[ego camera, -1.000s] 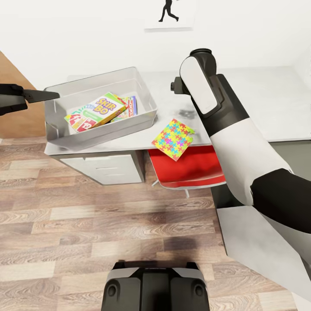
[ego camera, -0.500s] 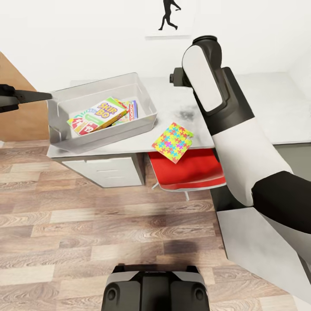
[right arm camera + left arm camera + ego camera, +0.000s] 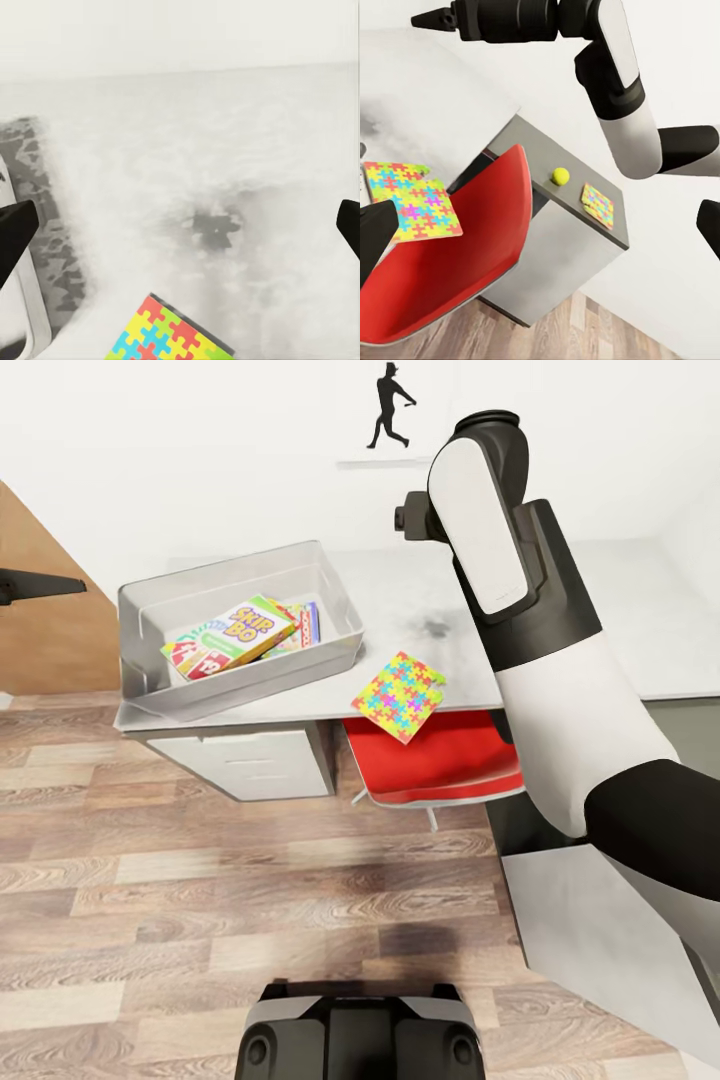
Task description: Put all the toys in the child's room - the three board games (two on the bed and one on the table), the two jigsaw puzzles on the table, and the tennis ball on the table - inside the toy box on the table in the child's room.
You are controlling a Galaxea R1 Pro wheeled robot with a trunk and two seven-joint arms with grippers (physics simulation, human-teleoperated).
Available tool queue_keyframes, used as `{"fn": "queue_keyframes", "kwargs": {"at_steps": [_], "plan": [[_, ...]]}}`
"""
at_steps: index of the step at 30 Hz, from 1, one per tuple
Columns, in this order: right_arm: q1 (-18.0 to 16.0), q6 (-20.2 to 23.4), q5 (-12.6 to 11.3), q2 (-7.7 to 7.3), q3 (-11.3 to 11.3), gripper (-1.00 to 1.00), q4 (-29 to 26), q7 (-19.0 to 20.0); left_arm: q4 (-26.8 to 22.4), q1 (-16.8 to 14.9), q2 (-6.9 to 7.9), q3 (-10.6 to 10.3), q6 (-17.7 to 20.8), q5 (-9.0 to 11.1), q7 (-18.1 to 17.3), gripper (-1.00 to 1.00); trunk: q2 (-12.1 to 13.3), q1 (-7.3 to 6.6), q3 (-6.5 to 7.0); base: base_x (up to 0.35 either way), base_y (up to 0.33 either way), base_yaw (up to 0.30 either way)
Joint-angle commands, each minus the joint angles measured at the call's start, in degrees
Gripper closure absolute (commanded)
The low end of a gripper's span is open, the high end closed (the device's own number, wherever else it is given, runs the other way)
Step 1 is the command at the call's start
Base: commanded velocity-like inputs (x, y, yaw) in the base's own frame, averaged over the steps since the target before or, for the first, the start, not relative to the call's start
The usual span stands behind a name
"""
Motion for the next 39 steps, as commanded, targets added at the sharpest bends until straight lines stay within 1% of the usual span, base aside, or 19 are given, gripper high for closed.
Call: {"fn": "queue_keyframes", "kwargs": {"at_steps": [1, 7, 10, 11, 12, 13, 16, 21, 24, 26, 27, 29, 32, 33, 35, 36, 37, 38, 39], "plan": [[-0.06, 0.22, -0.45, 0.00, 0.07, -1.00, -0.05, -0.64, 0.24, -0.04, 0.62, -0.15, 0.59, 0.15, -0.19, -1.00, -0.09, 0.04, 0.02, 0.000, 0.000, 0.000], [-0.08, 0.22, -0.31, 0.00, 0.08, -1.00, -0.18, -1.19, 2.56, 0.02, 3.76, -0.15, 0.58, 0.17, -0.33, -1.00, -0.09, 0.04, 0.59, 0.000, 0.000, 0.000], [-0.07, 0.22, -0.28, 0.00, 0.08, -1.00, -0.19, -1.49, 3.88, 0.02, 6.69, -0.15, 0.54, 0.34, -0.43, -1.00, -0.09, 0.04, 0.87, 0.000, 0.000, 0.000], [-0.06, 0.20, -0.25, 0.00, 0.08, -1.00, -0.21, -1.54, 4.30, 0.03, 8.08, -0.18, 0.52, 0.41, -0.55, -1.00, -0.09, 0.04, 0.97, 0.000, 0.000, 0.000], [-0.05, 0.19, -0.24, 0.00, 0.08, -1.00, -0.21, -1.57, 4.53, 0.03, 8.76, -0.20, 0.50, 0.44, -0.65, -1.00, -0.09, 0.04, 1.07, 0.000, 0.000, 0.000], [-0.06, 0.17, -0.20, 0.00, 0.08, -1.00, -0.20, -1.59, 5.10, 0.03, 10.04, -0.21, 0.46, 0.47, -0.95, -1.00, -0.09, 0.04, 1.16, 0.000, 0.000, 0.000], [-0.03, 0.17, -0.15, 0.00, 0.08, -1.00, -0.20, -1.67, 6.76, 0.02, 12.17, -0.21, 0.41, 0.34, -1.85, -1.00, -0.09, 0.04, 1.45, 0.000, 0.000, 0.000], [-0.01, 0.22, -0.12, 0.00, 0.15, -1.00, -0.22, -2.32, 13.08, 0.03, 16.11, -0.30, 0.02, -0.16, -2.81, -1.00, -0.09, 0.04, 1.92, 0.000, 0.000, 0.000], [-0.01, 0.20, -0.15, 0.00, 0.16, -1.00, -0.22, -2.83, 17.14, 0.03, 17.69, -0.56, -0.20, -0.69, -2.90, -1.00, -0.09, 0.04, 2.21, 0.000, 0.000, 0.000], [0.04, 0.21, -0.13, 0.00, 0.16, -1.00, -0.23, -3.02, 20.54, 0.03, 18.64, -0.83, -0.49, -1.56, -2.93, -1.00, -0.09, 0.04, 2.40, 0.000, 0.000, 0.000], [0.16, 0.22, -0.10, 0.00, 0.16, -1.00, -0.23, -3.10, 22.76, 0.03, 19.21, -1.00, -1.12, -2.51, -2.96, -1.00, -0.09, 0.04, 2.50, 0.000, 0.000, 0.000], [0.34, 0.22, -0.07, 0.00, 0.16, -1.00, -0.23, -3.14, 24.90, 0.03, 19.82, -1.10, -2.15, -3.77, -3.06, -1.00, -0.09, 0.04, 2.69, 0.000, 0.000, 0.000], [0.61, 0.17, -0.04, -0.05, 0.16, -1.00, -0.23, -3.20, 29.93, 0.03, 20.99, -1.23, -5.37, -7.16, -4.28, -1.00, -0.09, 0.04, 2.97, 0.000, 0.000, 0.000], [0.64, 0.16, -0.04, -0.06, 0.16, -1.00, -0.23, -3.21, 30.99, 0.03, 21.11, -1.24, -5.97, -7.85, -4.70, -1.00, -0.09, 0.04, 3.07, 0.000, 0.000, 0.000], [0.78, 0.15, 0.00, 0.00, 0.18, -1.00, -0.23, -3.26, 35.85, 0.01, 21.40, -1.27, -8.48, -10.87, -6.82, -1.00, -0.09, 0.04, 3.26, 0.000, 0.000, 0.000], [0.78, 0.14, 0.01, 0.00, 0.20, -1.00, -0.23, -3.27, 37.09, 0.02, 21.44, -1.28, -9.20, -11.65, -7.46, -1.00, -0.09, 0.04, 3.36, 0.000, 0.000, 0.000], [0.79, 0.14, 0.03, 0.00, 0.22, -1.00, -0.23, -3.29, 39.49, 0.02, 21.50, -1.28, -10.83, -13.17, -8.15, -1.00, -0.09, 0.04, 3.45, 0.000, 0.000, 0.000], [0.82, 0.14, 0.04, 0.00, 0.23, -1.00, -0.23, -3.30, 41.64, 0.02, 21.47, -1.29, -12.62, -14.62, -8.15, -1.00, -0.09, 0.04, 3.55, 0.000, 0.000, 0.000], [0.81, 0.14, 0.04, 0.00, 0.23, -1.00, -0.23, -3.30, 42.64, 0.02, 21.43, -1.29, -13.53, -15.31, -8.15, -1.00, -0.09, 0.04, 3.64, 0.000, 0.000, 0.000]]}}
